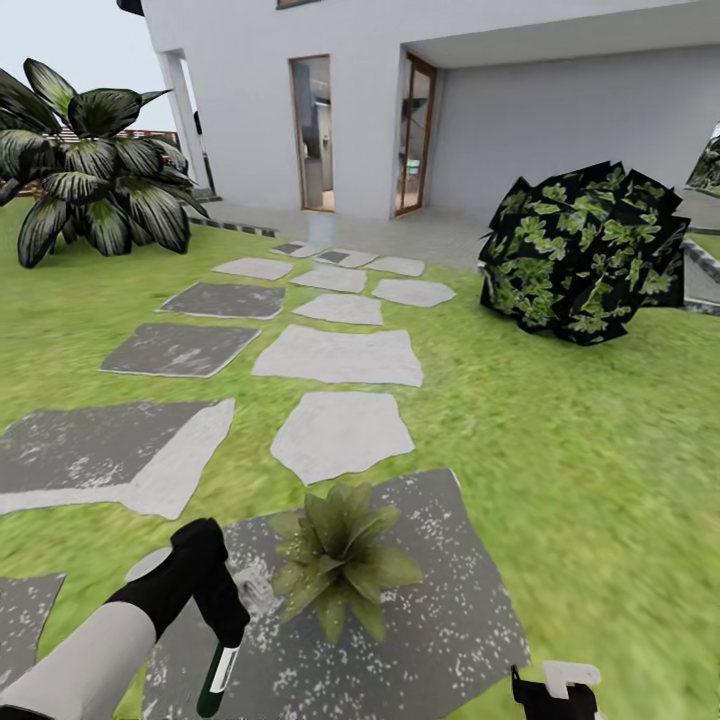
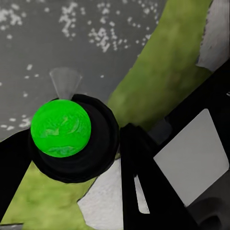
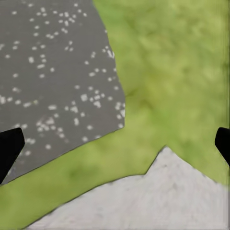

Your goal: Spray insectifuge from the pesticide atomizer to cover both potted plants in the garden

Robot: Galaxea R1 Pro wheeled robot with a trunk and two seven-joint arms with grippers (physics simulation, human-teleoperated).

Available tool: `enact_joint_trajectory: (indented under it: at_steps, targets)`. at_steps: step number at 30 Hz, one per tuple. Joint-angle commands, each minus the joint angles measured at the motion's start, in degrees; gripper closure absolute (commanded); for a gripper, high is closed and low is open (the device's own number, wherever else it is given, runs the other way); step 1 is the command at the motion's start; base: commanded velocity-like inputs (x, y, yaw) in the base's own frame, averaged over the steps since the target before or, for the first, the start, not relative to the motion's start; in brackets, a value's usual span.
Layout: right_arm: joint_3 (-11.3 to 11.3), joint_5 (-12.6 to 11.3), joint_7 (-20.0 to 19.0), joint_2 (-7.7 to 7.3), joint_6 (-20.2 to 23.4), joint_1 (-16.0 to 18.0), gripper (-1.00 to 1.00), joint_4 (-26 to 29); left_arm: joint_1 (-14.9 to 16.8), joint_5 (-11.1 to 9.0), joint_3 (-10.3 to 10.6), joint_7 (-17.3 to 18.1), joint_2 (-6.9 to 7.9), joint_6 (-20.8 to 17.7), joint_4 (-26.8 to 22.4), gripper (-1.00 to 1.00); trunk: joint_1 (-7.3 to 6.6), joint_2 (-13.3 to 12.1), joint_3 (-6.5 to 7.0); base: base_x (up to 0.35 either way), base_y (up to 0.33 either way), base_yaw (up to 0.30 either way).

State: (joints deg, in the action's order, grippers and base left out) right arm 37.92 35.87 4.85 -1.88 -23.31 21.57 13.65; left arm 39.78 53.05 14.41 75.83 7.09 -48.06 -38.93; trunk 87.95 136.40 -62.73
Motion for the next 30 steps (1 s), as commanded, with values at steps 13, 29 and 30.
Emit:
enact_joint_trajectory:
  at_steps: [13,29,30]
  targets:
    - [0.3,0.6,0.2,0.03,-0.2,0.1,-1.00,-0.1,-0.1,0.8,0.0,-1.0,0.10,-0.5,0.4,1.00,-0.01,0.0,-0.05,-0.119,-0.126,0.251]
    - [0.3,0.7,0.2,-0.06,-0.2,0.1,-1.00,-0.1,-0.4,-0.1,0.0,-3.8,-0.06,-0.6,0.7,1.00,-0.01,0.0,-0.05,0.026,-0.035,0.016]
    - [0.3,0.6,0.2,-0.04,-0.2,0.1,-1.00,-0.1,-0.4,-0.1,0.0,-3.8,-0.06,-0.6,0.7,1.00,-0.01,0.0,-0.05,0.164,-0.205,0.000]
